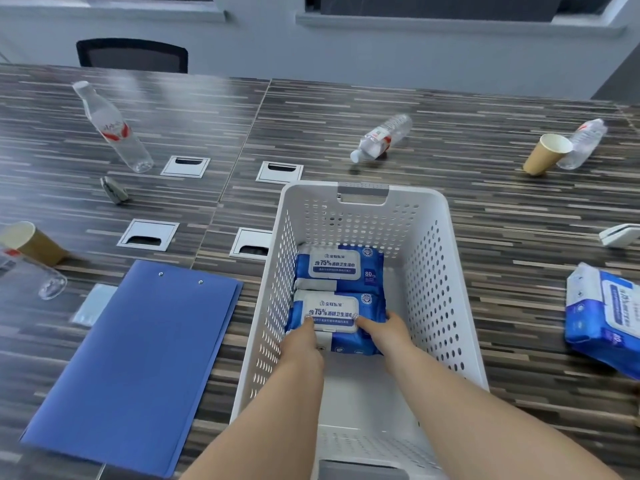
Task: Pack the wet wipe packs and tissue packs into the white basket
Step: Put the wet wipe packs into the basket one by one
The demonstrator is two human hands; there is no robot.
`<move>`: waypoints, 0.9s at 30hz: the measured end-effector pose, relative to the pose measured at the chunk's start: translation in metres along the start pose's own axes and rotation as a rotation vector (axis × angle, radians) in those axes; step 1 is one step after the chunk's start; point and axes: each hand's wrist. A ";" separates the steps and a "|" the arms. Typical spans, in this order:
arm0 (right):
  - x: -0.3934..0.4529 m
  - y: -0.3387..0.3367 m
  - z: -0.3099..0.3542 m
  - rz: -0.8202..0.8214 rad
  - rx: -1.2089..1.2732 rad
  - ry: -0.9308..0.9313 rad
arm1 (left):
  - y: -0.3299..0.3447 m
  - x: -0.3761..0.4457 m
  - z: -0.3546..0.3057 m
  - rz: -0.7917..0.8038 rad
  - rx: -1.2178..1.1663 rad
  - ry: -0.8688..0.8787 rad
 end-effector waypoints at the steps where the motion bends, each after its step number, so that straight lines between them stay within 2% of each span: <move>1: -0.002 0.000 0.001 -0.001 -0.004 -0.001 | 0.000 -0.003 -0.002 0.015 -0.024 -0.007; 7: -0.021 -0.013 0.029 -0.077 0.044 -0.065 | -0.005 -0.024 -0.017 0.194 -0.146 -0.095; 10: -0.034 -0.016 0.045 -0.028 0.156 -0.109 | -0.010 -0.040 -0.023 0.249 -0.118 -0.090; 14: -0.053 -0.024 0.051 0.023 0.287 -0.172 | -0.028 -0.093 -0.027 0.354 -0.146 0.061; 16: -0.073 -0.035 0.059 0.080 0.363 -0.166 | -0.036 -0.118 -0.031 0.375 -0.108 0.213; 20: -0.102 -0.065 0.071 0.190 0.497 -0.205 | -0.043 -0.159 -0.034 0.541 -0.075 0.478; 27: -0.129 -0.154 0.065 0.237 0.724 -0.244 | -0.032 -0.215 0.000 0.701 -0.071 0.605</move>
Point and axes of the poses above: each hand's wrist, its own x-axis towards the middle knuckle, its own y-axis out of the palm, z = x × y, and after that the axes turned 12 degrees about -z, right-handed
